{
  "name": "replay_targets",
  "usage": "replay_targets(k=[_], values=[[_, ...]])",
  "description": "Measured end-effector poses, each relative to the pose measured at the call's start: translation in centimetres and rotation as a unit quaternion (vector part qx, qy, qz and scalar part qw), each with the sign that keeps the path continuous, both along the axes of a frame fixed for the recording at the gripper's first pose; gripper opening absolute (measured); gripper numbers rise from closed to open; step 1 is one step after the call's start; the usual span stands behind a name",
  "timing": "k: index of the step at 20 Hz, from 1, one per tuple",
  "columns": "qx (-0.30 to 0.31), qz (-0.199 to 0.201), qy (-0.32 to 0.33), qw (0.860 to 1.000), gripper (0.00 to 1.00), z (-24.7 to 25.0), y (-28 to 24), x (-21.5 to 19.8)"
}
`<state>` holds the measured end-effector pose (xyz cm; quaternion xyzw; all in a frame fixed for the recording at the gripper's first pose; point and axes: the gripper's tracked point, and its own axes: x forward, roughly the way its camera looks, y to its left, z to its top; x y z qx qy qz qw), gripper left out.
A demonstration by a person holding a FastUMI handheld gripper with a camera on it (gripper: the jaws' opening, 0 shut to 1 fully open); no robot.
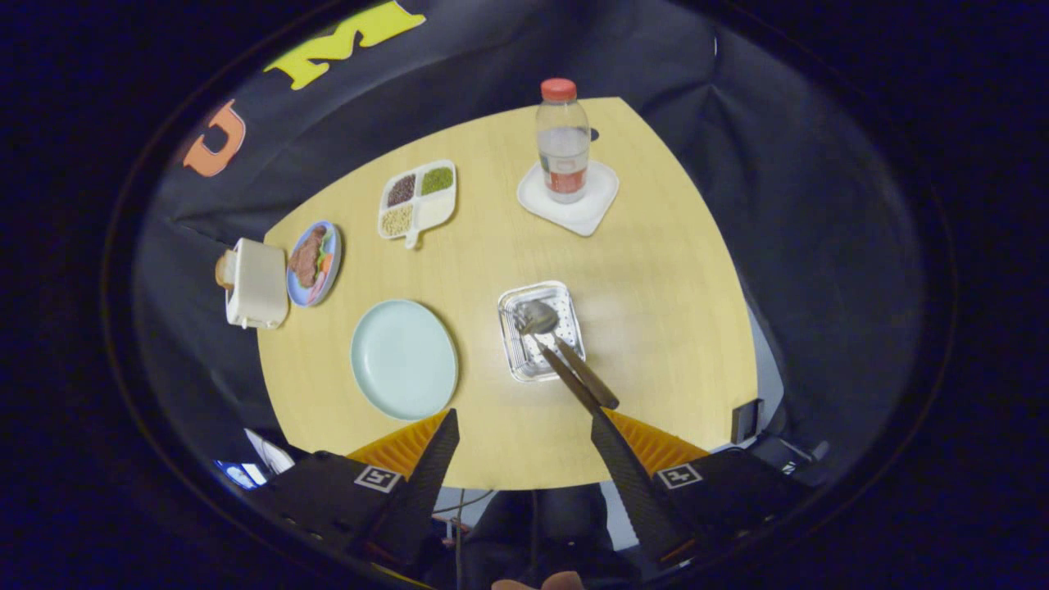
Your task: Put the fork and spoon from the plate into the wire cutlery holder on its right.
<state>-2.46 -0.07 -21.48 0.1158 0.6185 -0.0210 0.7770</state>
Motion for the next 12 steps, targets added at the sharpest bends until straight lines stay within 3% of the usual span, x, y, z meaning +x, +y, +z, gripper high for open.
replay_targets(k=[4,7,10,12], values=[[-0.032,0.015,-0.108,0.993,0.97,4.4,0.5,2.6],[-0.040,0.027,-0.203,0.978,0.97,8.9,2.2,3.9],[-0.062,0.034,-0.310,0.948,0.96,13.8,2.9,5.3],[-0.063,0.027,-0.393,0.917,0.97,18.1,3.8,5.9]])
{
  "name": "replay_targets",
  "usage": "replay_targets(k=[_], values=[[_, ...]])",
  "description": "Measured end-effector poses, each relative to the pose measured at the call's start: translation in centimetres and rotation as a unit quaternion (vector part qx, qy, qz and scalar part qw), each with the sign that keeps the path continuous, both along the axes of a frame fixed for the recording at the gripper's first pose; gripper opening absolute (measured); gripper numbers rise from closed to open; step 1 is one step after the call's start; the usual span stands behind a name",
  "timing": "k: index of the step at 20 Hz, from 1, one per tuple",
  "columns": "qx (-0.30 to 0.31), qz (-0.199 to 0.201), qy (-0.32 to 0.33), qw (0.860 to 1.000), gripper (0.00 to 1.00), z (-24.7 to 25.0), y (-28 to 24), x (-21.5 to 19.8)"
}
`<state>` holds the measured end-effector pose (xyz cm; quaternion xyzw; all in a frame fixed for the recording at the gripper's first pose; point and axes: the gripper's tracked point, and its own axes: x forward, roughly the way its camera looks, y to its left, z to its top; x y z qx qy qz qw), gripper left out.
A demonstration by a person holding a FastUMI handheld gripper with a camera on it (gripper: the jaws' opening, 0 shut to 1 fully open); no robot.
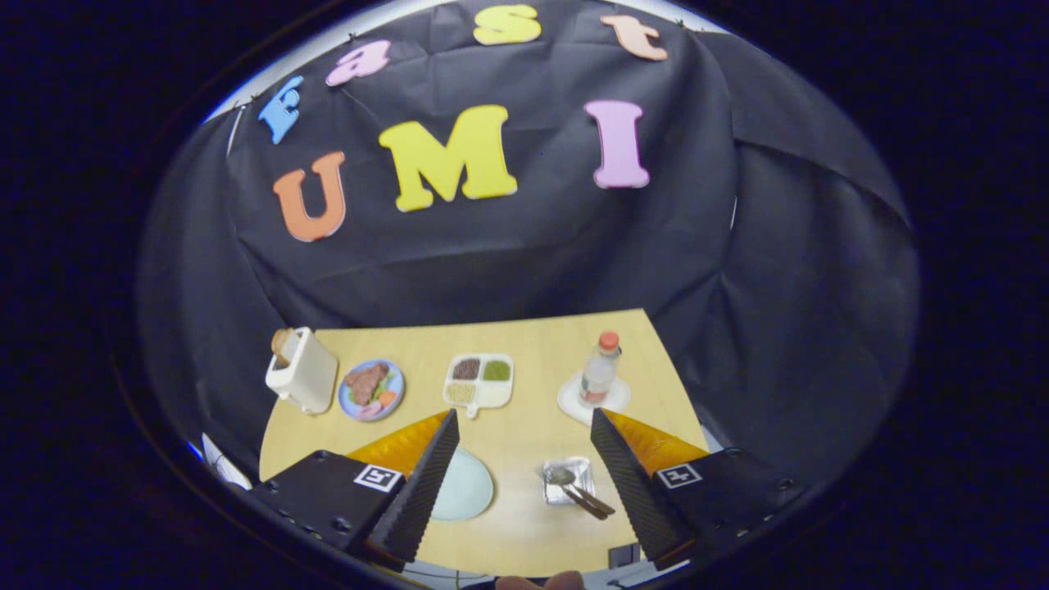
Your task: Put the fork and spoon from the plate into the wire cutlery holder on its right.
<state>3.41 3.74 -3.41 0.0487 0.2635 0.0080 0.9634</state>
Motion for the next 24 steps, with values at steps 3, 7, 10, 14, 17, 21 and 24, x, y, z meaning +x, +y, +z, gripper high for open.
replay_targets(k=[3,7,10,14,17,21,24], values=[[0.017,-0.030,-0.127,0.991,0.96,5.9,-0.7,-0.1],[0.004,-0.049,-0.205,0.978,0.96,9.8,-2.7,-3.5],[-0.016,-0.041,-0.241,0.970,0.96,11.7,-3.2,-4.8],[-0.017,-0.035,-0.280,0.959,0.96,13.2,-4.0,-6.6],[-0.014,-0.030,-0.284,0.958,0.96,12.9,-4.2,-6.0],[-0.010,-0.029,-0.281,0.959,0.96,11.7,-6.3,-6.2],[-0.004,-0.021,-0.287,0.958,0.96,11.3,-6.0,-5.7]])
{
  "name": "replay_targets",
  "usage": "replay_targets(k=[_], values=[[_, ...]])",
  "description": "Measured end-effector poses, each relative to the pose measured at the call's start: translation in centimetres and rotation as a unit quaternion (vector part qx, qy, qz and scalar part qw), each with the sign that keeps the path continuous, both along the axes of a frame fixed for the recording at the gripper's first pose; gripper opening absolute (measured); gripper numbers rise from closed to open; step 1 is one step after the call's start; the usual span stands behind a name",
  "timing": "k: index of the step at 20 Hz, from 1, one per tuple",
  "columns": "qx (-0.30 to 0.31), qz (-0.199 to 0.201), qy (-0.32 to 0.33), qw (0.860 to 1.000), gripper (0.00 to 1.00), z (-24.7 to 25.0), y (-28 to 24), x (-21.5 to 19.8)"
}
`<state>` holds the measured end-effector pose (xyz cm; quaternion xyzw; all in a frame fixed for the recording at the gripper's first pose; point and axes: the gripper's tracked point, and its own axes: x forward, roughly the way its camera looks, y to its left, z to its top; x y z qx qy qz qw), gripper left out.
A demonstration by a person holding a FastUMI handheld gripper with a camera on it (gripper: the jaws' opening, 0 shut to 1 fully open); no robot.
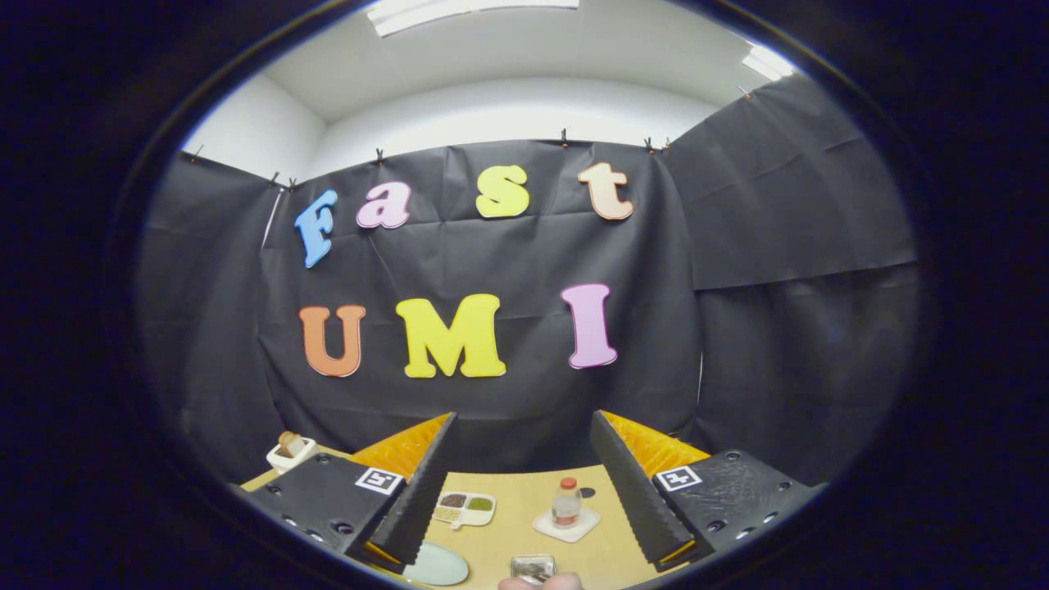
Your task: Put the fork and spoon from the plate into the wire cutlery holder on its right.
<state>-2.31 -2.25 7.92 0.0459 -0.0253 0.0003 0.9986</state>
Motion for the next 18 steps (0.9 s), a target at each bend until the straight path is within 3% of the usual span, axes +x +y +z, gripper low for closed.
replay_targets(k=[18], values=[[-0.003,0.021,0.023,1.000,0.96,-2.4,4.9,1.8]])
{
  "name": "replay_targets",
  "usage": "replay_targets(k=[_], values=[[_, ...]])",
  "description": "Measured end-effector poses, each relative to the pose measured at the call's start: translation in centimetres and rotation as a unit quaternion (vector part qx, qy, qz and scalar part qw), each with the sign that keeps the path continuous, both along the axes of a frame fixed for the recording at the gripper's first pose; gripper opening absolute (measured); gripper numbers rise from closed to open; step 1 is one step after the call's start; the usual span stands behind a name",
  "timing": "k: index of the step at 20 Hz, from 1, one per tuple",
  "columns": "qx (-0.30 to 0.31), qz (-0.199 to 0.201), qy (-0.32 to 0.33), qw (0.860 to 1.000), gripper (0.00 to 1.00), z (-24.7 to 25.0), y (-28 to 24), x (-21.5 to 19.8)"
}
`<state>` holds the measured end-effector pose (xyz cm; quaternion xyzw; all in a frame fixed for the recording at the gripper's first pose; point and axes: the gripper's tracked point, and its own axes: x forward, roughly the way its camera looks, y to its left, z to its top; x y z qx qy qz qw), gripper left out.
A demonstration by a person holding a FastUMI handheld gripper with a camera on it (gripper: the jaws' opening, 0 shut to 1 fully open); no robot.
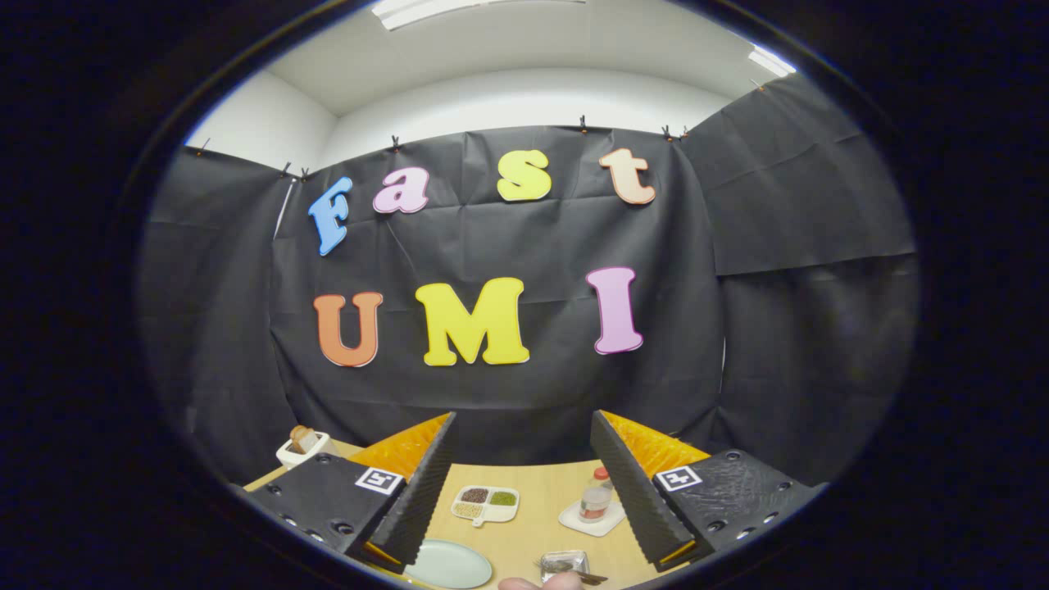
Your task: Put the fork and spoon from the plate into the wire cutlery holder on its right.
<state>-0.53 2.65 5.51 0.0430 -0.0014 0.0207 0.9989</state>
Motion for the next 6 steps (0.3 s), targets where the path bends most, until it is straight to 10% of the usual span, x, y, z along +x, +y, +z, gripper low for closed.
replay_targets(k=[6], values=[[-0.010,-0.002,-0.008,1.000,0.96,0.46,0.54,-0.22]])
